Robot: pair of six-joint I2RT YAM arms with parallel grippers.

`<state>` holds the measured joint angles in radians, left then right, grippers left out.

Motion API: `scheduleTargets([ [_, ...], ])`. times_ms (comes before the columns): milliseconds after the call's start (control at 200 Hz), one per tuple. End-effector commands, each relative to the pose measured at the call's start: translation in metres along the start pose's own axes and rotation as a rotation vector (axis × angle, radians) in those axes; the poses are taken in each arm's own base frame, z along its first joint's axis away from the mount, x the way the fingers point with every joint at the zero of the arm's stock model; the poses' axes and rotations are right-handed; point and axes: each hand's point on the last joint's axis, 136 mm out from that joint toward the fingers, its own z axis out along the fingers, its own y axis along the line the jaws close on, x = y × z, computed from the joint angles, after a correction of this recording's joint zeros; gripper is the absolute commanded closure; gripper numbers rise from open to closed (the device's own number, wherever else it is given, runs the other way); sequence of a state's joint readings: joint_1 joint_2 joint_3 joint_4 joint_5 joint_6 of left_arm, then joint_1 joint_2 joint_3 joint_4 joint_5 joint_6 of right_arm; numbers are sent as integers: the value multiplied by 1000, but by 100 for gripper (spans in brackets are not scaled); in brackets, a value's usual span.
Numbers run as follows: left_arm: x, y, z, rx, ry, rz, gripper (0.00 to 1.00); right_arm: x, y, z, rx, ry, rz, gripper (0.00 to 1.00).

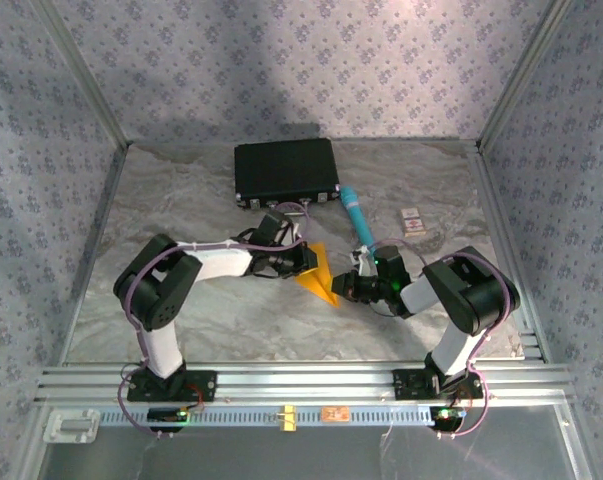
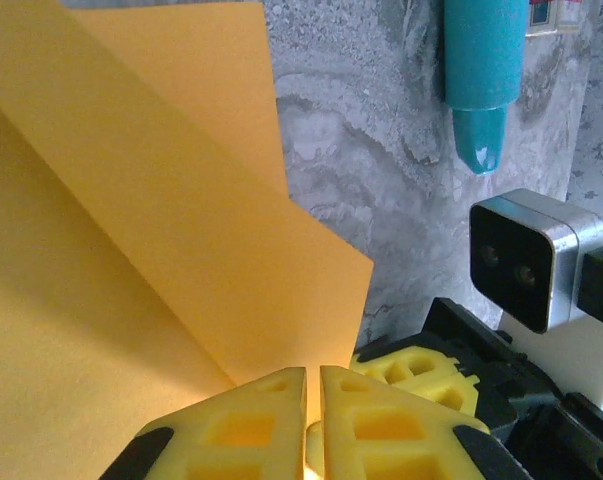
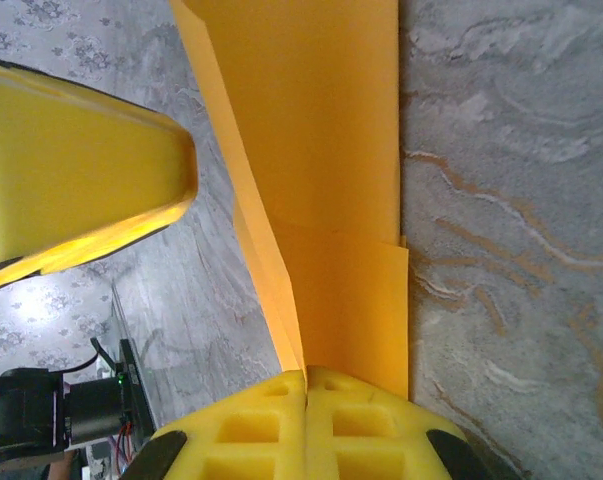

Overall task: Fold a paper plane with a square sheet of paper (pick it up from the middle)
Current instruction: Fourth fold the wing at the center of the table.

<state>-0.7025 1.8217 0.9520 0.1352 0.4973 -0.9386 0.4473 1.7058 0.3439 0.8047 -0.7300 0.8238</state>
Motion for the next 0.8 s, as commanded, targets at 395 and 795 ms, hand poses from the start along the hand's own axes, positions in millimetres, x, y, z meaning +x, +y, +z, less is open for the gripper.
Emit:
scheduleTargets([
  [395,-16,13,14,-40,-53,-40,88,8,-19,2,71,42,68,96],
  [795,-18,12,19,-32,-48,-38,87,9,-24,3,87,56,89,96],
])
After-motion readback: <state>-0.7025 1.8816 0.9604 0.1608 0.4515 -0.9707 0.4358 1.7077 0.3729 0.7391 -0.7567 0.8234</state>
